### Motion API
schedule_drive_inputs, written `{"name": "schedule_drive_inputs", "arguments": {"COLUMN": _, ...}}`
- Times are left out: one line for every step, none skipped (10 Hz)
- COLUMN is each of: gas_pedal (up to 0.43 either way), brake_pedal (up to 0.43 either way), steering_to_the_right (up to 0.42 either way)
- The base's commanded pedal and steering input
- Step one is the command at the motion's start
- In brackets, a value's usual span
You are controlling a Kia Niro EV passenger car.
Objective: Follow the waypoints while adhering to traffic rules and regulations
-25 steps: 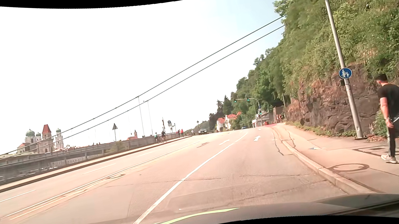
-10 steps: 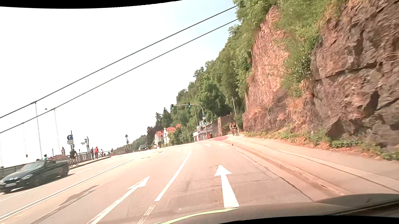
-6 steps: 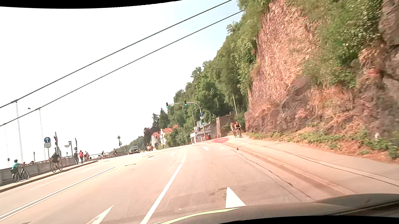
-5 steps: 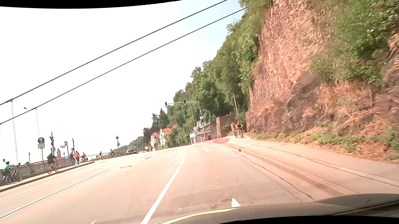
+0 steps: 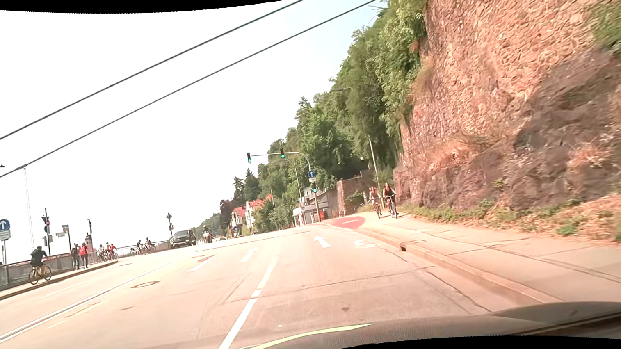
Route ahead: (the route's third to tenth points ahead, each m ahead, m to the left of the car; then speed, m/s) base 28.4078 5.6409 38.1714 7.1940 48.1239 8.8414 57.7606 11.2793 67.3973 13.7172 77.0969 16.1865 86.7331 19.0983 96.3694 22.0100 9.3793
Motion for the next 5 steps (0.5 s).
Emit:
{"name": "schedule_drive_inputs", "arguments": {"gas_pedal": 0.157, "brake_pedal": 0.000, "steering_to_the_right": -0.015}}
{"name": "schedule_drive_inputs", "arguments": {"gas_pedal": 0.157, "brake_pedal": 0.000, "steering_to_the_right": -0.016}}
{"name": "schedule_drive_inputs", "arguments": {"gas_pedal": 0.157, "brake_pedal": 0.000, "steering_to_the_right": -0.019}}
{"name": "schedule_drive_inputs", "arguments": {"gas_pedal": 0.157, "brake_pedal": 0.000, "steering_to_the_right": -0.023}}
{"name": "schedule_drive_inputs", "arguments": {"gas_pedal": 0.157, "brake_pedal": 0.000, "steering_to_the_right": -0.028}}
